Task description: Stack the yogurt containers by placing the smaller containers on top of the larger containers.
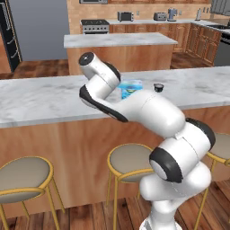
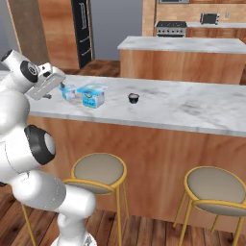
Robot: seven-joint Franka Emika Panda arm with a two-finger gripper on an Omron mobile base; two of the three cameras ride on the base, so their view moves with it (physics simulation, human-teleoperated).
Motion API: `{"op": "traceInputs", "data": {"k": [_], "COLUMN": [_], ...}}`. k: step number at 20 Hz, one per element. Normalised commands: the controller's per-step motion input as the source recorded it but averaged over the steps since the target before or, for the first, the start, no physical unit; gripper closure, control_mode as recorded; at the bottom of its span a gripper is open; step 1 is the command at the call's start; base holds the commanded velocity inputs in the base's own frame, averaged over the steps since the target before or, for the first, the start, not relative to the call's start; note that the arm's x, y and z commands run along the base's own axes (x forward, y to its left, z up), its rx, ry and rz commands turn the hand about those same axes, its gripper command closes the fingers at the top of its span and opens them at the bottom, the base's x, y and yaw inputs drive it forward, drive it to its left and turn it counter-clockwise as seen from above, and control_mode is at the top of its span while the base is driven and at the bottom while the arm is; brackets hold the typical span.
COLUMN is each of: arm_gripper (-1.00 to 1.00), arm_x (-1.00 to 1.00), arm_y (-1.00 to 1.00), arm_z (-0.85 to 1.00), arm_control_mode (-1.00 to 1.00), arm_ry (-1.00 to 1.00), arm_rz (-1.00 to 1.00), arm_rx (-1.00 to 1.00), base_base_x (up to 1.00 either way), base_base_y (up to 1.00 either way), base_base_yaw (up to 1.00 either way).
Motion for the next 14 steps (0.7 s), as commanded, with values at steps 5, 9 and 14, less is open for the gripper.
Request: {"op": "traceInputs", "data": {"k": [5,9,14], "arm_gripper": [-1.0,-1.0,-1.0], "arm_x": [0.25,0.27,0.21], "arm_y": [0.18,0.16,0.06], "arm_z": [-0.02,-0.02,-0.03], "arm_control_mode": [-1.0,-1.0,-1.0], "arm_ry": [0.0,0.0,0.0], "arm_rz": [0.0,0.0,0.02], "arm_rx": [0.0,0.0,0.0], "base_base_x": [0.0,0.0,0.0], "base_base_y": [0.0,0.0,0.0], "base_base_yaw": [0.0,0.0,0.0]}}
